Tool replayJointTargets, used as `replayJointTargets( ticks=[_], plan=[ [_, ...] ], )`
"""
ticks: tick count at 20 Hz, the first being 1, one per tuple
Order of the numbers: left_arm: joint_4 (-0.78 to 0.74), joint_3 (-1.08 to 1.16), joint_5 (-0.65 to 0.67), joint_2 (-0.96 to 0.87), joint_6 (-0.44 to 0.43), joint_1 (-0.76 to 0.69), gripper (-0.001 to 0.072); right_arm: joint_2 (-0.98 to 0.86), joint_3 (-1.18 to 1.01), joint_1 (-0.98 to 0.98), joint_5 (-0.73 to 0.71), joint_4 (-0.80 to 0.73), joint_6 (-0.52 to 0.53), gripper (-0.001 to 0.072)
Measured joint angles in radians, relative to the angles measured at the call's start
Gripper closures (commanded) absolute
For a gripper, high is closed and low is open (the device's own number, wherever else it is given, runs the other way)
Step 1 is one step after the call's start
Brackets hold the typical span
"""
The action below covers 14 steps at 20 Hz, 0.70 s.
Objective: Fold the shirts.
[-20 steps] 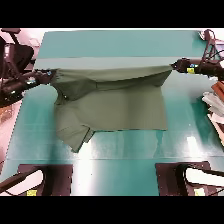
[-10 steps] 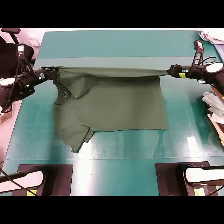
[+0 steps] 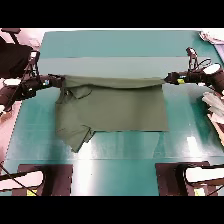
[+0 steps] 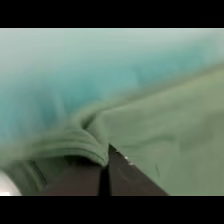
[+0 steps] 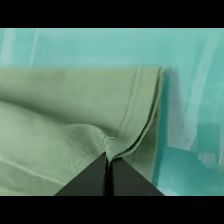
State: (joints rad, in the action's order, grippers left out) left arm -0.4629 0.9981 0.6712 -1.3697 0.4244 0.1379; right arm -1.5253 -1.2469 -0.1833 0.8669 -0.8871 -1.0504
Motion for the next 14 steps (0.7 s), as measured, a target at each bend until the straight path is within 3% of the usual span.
replayJointTargets(
  ticks=[5, 14],
  plan=[
    [-0.217, 0.0, 0.068, -0.001, 0.163, -0.001, 0.0677, 0.0, 0.002, 0.0, 0.045, -0.085, -0.084, 0.0689],
    [-0.344, 0.0, 0.044, -0.003, 0.27, -0.002, 0.0676, -0.017, 0.002, 0.001, 0.114, -0.142, -0.179, 0.0689]
  ],
)
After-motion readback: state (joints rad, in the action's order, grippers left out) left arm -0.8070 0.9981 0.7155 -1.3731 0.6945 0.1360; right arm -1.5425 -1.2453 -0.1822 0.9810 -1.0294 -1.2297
